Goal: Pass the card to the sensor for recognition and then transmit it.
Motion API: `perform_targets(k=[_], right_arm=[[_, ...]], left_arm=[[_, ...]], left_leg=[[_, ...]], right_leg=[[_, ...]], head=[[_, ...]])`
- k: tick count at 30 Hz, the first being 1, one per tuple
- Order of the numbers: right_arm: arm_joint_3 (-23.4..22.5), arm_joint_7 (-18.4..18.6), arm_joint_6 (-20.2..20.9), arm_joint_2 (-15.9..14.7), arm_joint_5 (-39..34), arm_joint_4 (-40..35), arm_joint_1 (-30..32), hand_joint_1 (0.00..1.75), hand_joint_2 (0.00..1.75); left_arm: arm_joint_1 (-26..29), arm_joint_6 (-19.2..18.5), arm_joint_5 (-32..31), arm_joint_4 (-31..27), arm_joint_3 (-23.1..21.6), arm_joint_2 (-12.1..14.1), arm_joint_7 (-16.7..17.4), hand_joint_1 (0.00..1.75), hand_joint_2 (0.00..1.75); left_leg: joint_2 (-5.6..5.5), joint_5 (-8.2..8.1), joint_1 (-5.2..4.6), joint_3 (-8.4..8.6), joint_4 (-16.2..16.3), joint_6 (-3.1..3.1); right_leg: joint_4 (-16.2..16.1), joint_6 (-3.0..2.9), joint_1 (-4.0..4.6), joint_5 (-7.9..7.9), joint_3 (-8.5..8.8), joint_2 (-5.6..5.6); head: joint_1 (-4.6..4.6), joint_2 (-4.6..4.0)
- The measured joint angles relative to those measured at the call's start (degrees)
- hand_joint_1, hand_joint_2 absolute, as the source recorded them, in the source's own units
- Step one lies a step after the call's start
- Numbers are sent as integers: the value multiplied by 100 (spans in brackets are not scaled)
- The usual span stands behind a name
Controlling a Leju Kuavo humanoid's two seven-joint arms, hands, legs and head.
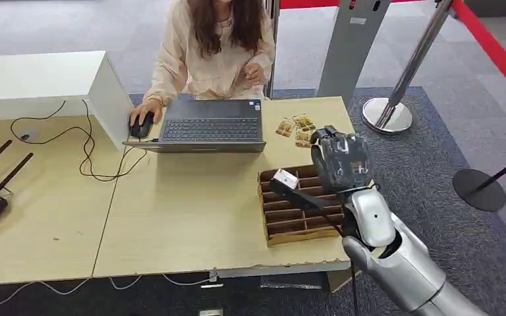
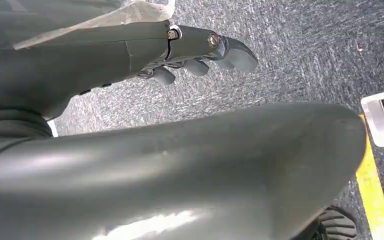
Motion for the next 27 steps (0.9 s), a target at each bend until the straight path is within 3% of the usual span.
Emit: perform_targets(k=[7,12,27], right_arm=[[-41,-28,2,-7,0,-433,-69,175,175],[31,-153,-59,170,-112,-401,-413,175,175],[665,-205,-234,1244,398,1080,-1626,175,175]], left_arm=[[-11,-2,-92,0,-2,0,15,0,0],[-87,9,-140,0,-2,-4,79,0,0],[-395,50,-297,-15,-7,-280,157,0,0]], left_leg=[[0,0,1,-4,0,0],[0,5,1,-7,0,1],[-7,13,4,-11,0,3]], right_leg=[[1,0,0,0,1,0],[3,-2,0,6,1,0],[8,-3,0,7,-1,-2]], head=[[-2,0],[0,0],[2,0]])
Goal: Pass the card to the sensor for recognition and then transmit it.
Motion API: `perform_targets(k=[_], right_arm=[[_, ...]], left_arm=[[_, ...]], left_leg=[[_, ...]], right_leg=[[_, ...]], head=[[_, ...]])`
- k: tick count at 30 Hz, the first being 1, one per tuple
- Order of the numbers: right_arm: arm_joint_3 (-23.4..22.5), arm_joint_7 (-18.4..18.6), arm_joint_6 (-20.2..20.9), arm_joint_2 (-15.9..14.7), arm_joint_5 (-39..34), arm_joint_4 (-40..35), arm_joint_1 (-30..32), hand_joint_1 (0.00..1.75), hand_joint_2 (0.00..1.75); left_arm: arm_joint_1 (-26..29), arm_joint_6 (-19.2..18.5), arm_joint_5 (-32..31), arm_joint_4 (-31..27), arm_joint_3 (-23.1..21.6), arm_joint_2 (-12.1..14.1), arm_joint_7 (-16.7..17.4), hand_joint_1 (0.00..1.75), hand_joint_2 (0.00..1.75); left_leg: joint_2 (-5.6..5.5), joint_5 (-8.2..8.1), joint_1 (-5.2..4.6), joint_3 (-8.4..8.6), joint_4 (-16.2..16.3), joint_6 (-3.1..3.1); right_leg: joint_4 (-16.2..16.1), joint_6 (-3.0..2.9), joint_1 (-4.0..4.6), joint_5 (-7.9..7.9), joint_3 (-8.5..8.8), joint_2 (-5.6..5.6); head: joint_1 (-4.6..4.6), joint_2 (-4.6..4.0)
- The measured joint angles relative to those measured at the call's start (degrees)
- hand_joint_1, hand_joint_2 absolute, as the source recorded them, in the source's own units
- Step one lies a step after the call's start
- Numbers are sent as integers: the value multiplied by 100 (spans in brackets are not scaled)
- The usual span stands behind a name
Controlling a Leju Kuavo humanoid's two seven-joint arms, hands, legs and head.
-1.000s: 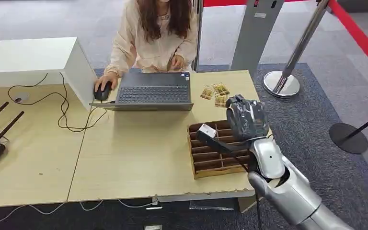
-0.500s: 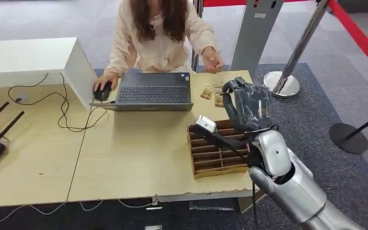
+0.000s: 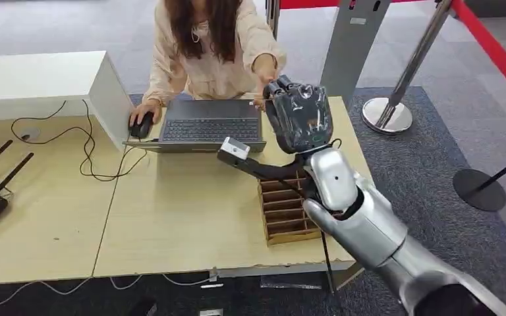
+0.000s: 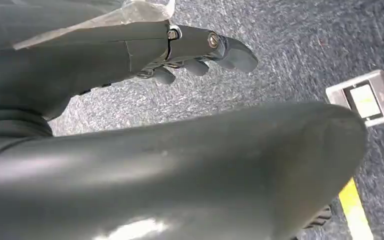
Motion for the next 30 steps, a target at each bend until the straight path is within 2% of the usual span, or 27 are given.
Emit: perform_targets(k=[7,8,9,10,11,12,22,26,30], right_arm=[[232,-18,-144,382,4,791,-152,175,175],[249,-18,-153,411,-4,872,-151,150,175],[266,-18,-175,437,-9,948,-153,87,175],[280,-18,-186,461,-18,1024,-153,87,175],[297,-20,-206,481,-29,1101,-153,7,175],[319,-20,-238,500,-48,1171,-152,0,175],[365,-63,-544,476,-400,1337,-108,0,175],[269,46,-658,265,-629,973,85,0,175],[13,142,-699,-101,-1185,390,376,0,175]], left_arm=[[-39,0,-57,-2,-15,-125,0,0,0],[-39,-2,-70,-2,-15,-140,0,0,0],[-39,-2,-74,-2,-15,-148,-2,0,0],[-39,-2,-79,-2,-17,-157,0,0,0],[-39,-7,-83,-2,-17,-162,-2,0,0],[-39,-7,-85,-2,-17,-170,-2,0,0],[15,-17,-79,0,-20,-179,-9,0,0],[93,-15,-48,2,-20,-144,-13,0,0],[207,-37,-92,4,-20,-63,116,0,0]], left_leg=[[-1,0,0,1,0,0],[-1,0,0,0,0,0],[-1,0,0,0,0,0],[0,0,0,0,0,0],[1,0,0,1,0,0],[1,0,-1,1,0,0],[2,0,-2,5,1,0],[3,0,-3,8,4,0],[4,-1,-4,6,5,0]], right_leg=[[-1,0,0,0,-1,0],[-2,0,0,0,-2,0],[-2,0,0,0,-2,0],[-1,0,0,0,-2,0],[-2,0,0,0,-2,0],[-1,0,0,0,-3,0],[-3,0,2,0,-8,1],[-4,0,2,0,-9,1],[-6,0,2,0,-9,1]], head=[[-4,0],[0,0],[-6,0],[0,0],[-4,0],[-2,0],[-2,0],[-4,0],[-2,0]])
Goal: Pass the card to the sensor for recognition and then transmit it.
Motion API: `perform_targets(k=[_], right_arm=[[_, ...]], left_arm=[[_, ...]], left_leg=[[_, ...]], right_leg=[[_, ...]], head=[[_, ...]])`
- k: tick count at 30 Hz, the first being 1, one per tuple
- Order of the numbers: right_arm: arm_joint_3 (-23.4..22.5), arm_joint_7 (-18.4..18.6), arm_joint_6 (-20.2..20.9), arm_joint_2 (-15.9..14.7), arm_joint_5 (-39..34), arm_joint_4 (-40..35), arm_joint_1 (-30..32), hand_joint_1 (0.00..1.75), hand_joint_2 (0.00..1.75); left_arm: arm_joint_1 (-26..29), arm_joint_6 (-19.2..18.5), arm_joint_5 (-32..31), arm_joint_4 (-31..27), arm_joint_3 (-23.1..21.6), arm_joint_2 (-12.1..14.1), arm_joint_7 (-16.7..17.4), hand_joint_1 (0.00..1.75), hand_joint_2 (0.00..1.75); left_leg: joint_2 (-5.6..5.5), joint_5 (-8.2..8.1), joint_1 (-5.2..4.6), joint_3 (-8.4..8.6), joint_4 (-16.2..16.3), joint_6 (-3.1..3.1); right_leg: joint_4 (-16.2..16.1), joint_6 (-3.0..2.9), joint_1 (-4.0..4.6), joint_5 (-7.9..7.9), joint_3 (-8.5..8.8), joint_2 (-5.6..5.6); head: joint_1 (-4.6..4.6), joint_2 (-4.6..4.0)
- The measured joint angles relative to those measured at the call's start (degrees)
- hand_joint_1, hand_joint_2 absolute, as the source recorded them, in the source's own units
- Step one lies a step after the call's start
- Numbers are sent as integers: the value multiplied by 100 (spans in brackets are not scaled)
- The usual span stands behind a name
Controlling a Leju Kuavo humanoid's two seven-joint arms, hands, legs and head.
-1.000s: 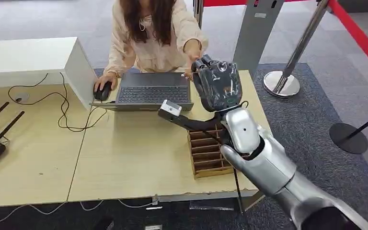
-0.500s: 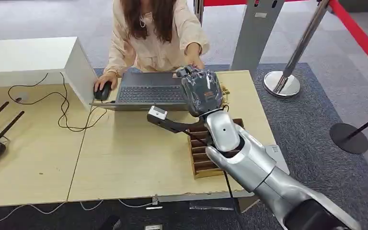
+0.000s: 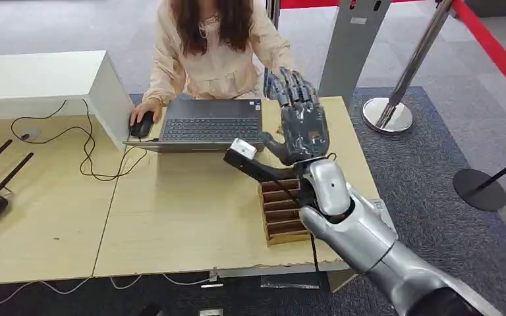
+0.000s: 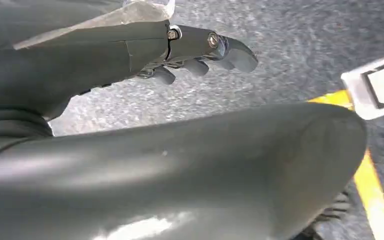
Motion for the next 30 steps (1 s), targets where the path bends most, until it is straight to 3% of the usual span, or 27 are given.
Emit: perform_targets(k=[10,14,21,25,30], right_arm=[[-786,-57,26,-812,-926,-1081,708,0,175],[-951,-206,-31,-937,-1180,-1193,886,0,175],[-1202,-680,-503,-1003,-1908,-1217,1197,0,175],[-1381,-1276,-924,-992,-2977,-1215,1473,0,175],[-1821,-2733,-1095,-784,-4823,-1210,2077,0,175]], left_arm=[[177,-192,-63,37,-33,216,821,0,0],[180,-238,-63,39,-35,262,1027,0,0],[176,-280,-22,39,-39,302,1134,0,0],[175,-297,-2,39,-37,306,1117,0,0],[176,-295,33,39,-37,306,1051,0,0]], left_leg=[[3,0,0,-4,0,1],[2,0,1,-6,0,0],[2,1,1,-7,0,0],[1,0,1,-9,0,0],[-1,0,1,-11,0,0]], right_leg=[[-1,0,-1,0,0,2],[1,-1,0,2,1,1],[1,-1,0,2,1,1],[1,-1,-1,2,1,1],[0,-1,0,2,0,-2]], head=[[0,0],[-2,0],[0,0],[0,0],[0,0]])
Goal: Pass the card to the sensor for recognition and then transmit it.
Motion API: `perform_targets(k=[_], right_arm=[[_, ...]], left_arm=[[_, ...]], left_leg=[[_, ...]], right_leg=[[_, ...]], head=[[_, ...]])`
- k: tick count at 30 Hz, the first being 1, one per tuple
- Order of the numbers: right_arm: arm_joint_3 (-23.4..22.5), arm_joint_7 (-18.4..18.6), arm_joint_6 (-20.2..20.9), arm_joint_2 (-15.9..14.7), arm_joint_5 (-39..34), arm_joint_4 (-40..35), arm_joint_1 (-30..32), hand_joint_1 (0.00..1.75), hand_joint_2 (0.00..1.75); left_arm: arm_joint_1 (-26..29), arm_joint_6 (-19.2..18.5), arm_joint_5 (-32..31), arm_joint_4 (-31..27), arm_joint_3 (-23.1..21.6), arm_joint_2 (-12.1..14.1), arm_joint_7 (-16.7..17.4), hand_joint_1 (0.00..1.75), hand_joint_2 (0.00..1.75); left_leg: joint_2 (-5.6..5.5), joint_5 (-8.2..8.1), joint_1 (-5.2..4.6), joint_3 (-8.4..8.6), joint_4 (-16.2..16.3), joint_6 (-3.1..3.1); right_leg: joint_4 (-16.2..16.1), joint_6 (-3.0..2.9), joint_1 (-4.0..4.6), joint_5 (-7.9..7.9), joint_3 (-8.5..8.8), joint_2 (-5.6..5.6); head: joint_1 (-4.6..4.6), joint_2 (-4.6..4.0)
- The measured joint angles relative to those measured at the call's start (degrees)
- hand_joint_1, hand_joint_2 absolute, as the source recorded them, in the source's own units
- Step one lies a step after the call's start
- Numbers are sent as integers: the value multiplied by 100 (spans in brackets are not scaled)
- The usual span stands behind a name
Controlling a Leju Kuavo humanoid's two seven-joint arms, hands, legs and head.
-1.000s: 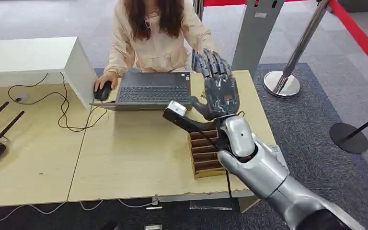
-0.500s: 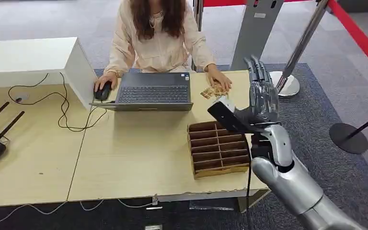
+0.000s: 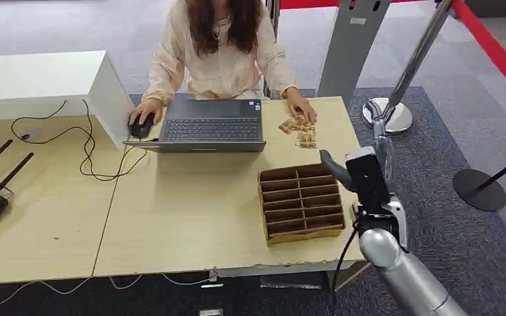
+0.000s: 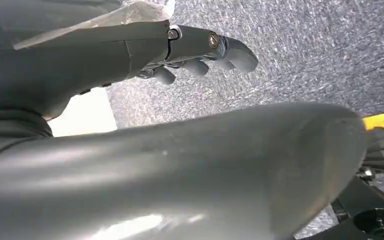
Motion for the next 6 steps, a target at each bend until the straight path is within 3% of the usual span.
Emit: perform_targets(k=[3,6], right_arm=[[-426,-865,-20,176,-1400,76,369,0,175],[-801,-1491,-48,303,-2528,207,670,0,175]], left_arm=[[1,44,41,0,-2,-2,-37,0,0],[2,92,94,0,0,-4,-78,0,0]], left_leg=[[0,0,0,-2,0,0],[1,0,0,-2,0,0]], right_leg=[[0,0,0,0,0,-1],[0,0,0,0,0,-1]], head=[[0,0],[0,0]])
